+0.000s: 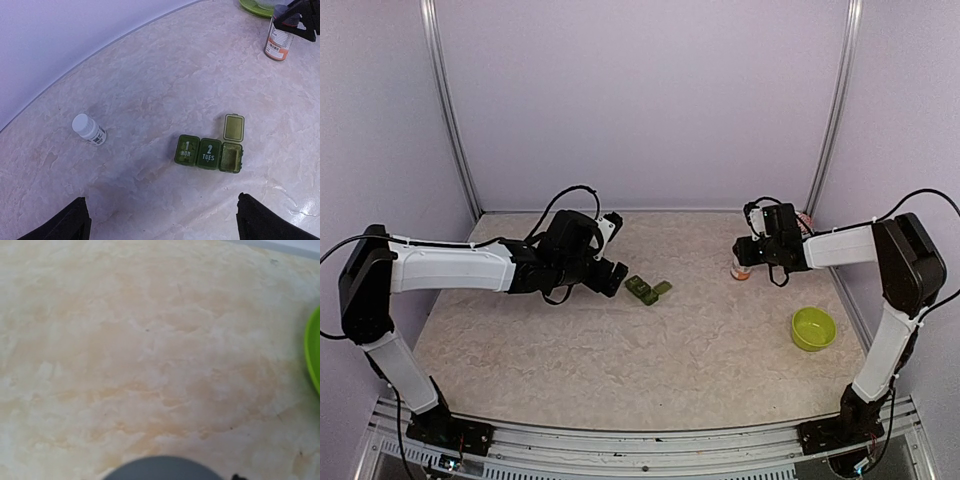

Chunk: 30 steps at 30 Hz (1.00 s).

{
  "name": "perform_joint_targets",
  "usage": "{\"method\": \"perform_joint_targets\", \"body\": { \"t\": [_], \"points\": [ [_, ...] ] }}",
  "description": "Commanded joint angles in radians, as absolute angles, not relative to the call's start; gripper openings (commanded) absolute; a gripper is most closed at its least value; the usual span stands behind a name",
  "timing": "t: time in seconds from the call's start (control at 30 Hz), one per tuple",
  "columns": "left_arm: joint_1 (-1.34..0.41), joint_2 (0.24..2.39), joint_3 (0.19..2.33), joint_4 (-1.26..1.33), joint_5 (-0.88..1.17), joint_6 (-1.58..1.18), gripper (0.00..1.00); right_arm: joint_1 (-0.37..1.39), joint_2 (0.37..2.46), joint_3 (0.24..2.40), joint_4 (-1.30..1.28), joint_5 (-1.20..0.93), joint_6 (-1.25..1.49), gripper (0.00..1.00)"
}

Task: Sort the pills into containers
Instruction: Pick up the pill bottle from the center of the board.

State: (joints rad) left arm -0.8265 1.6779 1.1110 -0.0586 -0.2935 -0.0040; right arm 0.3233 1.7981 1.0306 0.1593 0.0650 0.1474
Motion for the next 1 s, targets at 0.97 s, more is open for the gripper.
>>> {"method": "perform_joint_targets", "body": {
  "t": [0.97],
  "points": [
    [-0.831, 1.552, 1.044, 0.01, -0.275, -0.03, 0.99, 0.71, 1.484, 0.831, 0.093, -0.079, -0.024, 0.42]
  ]
}}
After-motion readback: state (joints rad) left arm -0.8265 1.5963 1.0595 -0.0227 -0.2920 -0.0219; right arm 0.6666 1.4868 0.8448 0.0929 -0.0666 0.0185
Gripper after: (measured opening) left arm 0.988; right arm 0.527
